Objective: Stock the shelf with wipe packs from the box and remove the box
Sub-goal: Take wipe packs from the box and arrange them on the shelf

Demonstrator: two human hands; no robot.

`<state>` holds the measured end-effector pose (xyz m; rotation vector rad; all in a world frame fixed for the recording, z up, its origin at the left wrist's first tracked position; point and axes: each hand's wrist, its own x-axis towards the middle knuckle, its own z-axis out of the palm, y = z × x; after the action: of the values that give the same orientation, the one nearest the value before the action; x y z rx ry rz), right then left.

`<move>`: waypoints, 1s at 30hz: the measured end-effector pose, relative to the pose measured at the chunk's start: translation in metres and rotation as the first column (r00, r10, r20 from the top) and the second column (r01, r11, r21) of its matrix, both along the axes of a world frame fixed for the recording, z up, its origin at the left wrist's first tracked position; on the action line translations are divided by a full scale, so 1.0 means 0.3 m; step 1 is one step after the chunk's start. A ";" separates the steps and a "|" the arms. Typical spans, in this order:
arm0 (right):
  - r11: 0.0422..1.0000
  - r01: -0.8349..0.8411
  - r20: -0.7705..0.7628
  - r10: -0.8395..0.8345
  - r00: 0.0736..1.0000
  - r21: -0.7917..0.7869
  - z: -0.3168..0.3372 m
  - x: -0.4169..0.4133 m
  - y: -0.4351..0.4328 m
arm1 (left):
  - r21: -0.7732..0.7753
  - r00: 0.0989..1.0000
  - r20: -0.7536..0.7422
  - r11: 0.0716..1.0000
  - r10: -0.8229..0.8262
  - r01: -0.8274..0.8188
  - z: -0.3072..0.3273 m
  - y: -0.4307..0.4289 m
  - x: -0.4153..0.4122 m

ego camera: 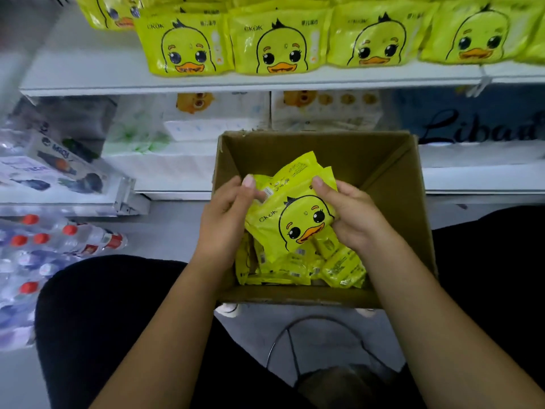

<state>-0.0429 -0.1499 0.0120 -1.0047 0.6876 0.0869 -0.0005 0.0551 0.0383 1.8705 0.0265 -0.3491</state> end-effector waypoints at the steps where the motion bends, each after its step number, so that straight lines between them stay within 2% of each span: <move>1: 0.999 0.018 0.020 -0.019 1.000 0.041 0.025 -0.016 -0.003 | -0.110 0.995 -0.103 0.994 -0.012 0.000 0.014 0.001 -0.031; 3: 0.996 0.021 0.062 -0.026 0.998 0.089 0.060 -0.039 -0.004 | -0.418 0.941 -0.316 0.908 -0.120 -0.025 0.042 -0.008 -0.099; 5: 0.997 -0.010 0.092 0.003 0.996 0.077 0.100 -0.059 0.008 | -0.578 0.909 -0.388 0.808 -0.150 -0.114 0.076 -0.044 -0.165; 9: 0.999 0.031 0.105 -0.035 0.994 0.039 0.127 -0.102 0.022 | -0.449 0.920 -0.363 0.837 0.150 -0.313 0.089 -0.096 -0.242; 12: 0.997 0.061 0.112 -0.056 0.992 -0.048 0.125 -0.134 0.016 | -0.236 0.944 -0.188 0.921 0.271 -0.311 0.076 -0.099 -0.273; 15: 0.994 0.055 0.141 -0.042 0.989 -0.091 0.142 -0.160 -0.001 | -0.097 0.952 -0.052 0.947 0.303 -0.307 0.096 -0.109 -0.308; 21: 0.993 0.118 0.158 -0.120 0.980 0.021 0.138 -0.156 -0.049 | -0.096 0.962 0.010 0.958 0.271 -0.269 0.116 -0.095 -0.336; 27: 0.974 0.218 0.131 -0.225 0.966 0.070 0.135 -0.159 -0.063 | -0.233 0.958 -0.097 0.929 0.271 -0.287 0.096 -0.117 -0.347; 30: 0.973 0.220 0.122 -0.228 0.966 0.073 0.141 -0.160 -0.074 | -0.210 0.940 -0.053 0.917 0.336 -0.340 0.094 -0.134 -0.344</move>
<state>-0.0907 -0.1721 0.0544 -0.8619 0.6714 -0.1536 -0.1035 0.0149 0.0666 1.6097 0.3090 -0.1205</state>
